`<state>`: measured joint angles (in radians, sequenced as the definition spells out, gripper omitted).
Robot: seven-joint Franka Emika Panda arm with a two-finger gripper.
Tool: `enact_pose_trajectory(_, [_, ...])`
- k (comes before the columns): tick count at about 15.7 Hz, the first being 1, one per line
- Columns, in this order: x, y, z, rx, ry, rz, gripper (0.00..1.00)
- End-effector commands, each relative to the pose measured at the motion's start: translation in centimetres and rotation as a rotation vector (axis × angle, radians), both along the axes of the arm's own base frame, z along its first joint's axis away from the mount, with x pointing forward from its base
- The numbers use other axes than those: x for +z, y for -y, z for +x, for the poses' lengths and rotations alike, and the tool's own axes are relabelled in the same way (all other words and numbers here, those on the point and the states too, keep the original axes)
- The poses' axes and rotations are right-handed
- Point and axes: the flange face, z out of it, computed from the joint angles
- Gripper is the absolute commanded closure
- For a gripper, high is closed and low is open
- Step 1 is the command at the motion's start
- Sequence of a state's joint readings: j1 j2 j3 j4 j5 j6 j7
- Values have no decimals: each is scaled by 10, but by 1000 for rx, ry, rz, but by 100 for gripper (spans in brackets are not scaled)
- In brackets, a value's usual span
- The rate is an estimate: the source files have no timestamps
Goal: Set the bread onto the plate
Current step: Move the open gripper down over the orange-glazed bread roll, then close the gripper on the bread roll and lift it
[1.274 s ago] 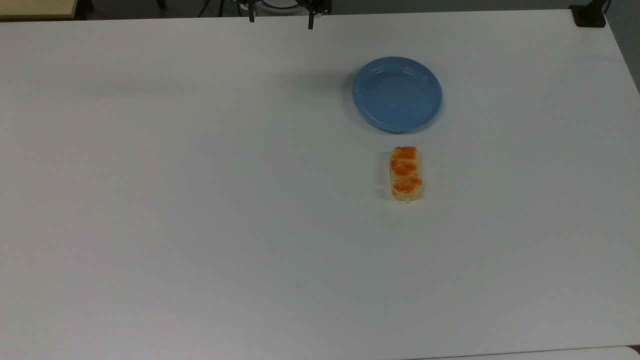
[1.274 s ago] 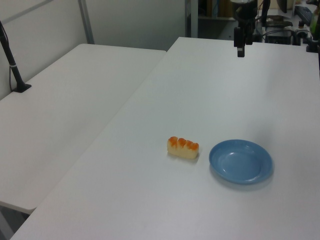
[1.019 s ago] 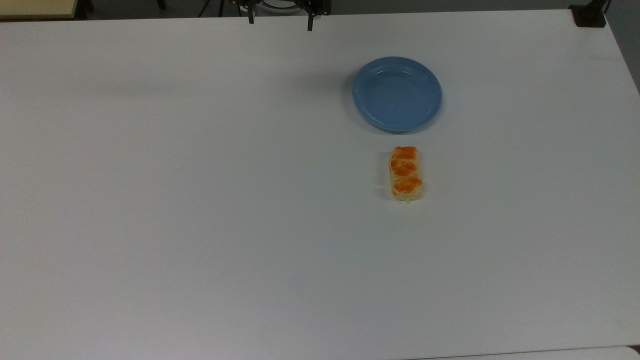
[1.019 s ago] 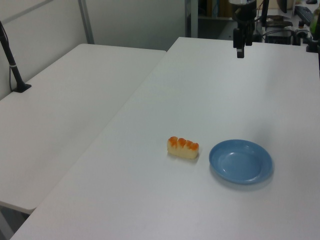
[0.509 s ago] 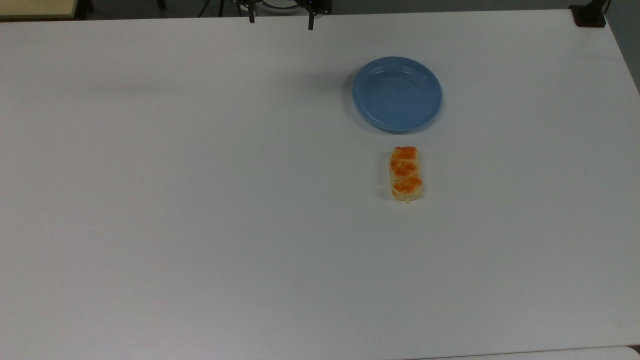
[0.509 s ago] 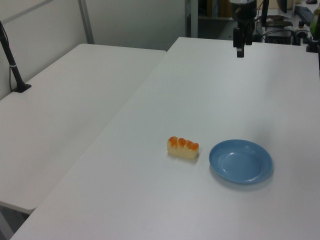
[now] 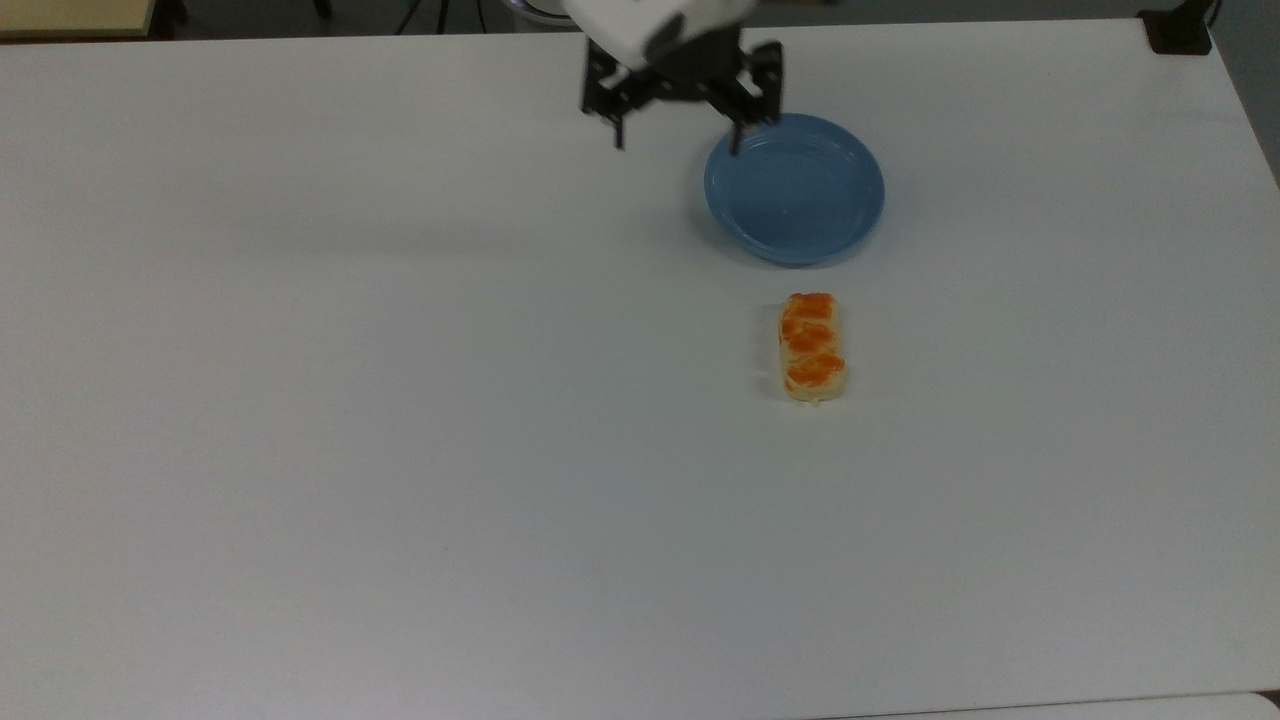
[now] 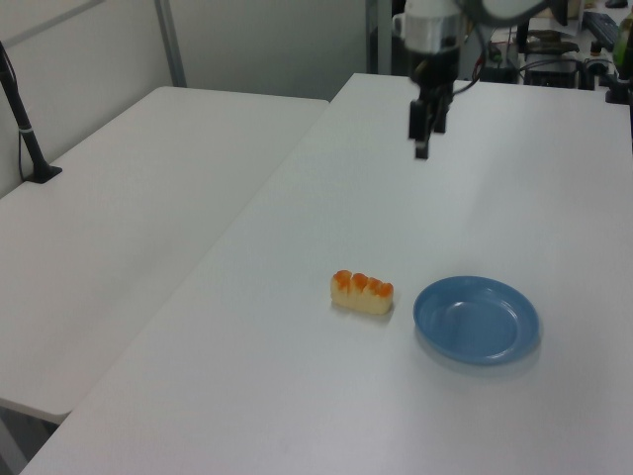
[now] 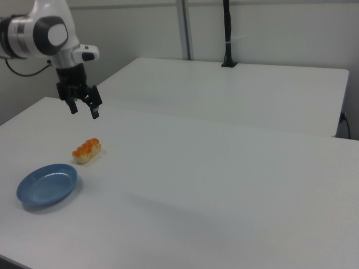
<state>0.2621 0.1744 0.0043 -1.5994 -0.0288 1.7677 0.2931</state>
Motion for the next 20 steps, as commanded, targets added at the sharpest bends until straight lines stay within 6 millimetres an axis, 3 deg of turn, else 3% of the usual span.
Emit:
enact_pose_trajectory(1, [-49, -61, 31, -15, 34, 17, 0])
enact_pose_trajectory(5, [-105, -103, 44, 16, 34, 10, 0])
enact_pose_trajectory(8, [-140, -114, 48, 34, 26, -3, 0])
enact_pose_trajectory(12, [-168, -123, 54, 16, 57, -31, 0])
enact_pose_trajectory(15, [-188, -128, 57, -4, 86, -61, 5])
enact_pose_trajectory(17, [-196, -137, 53, 11, 81, -69, 15])
enact_pose_trajectory(20, [-202, -140, 51, 19, 72, -72, 56])
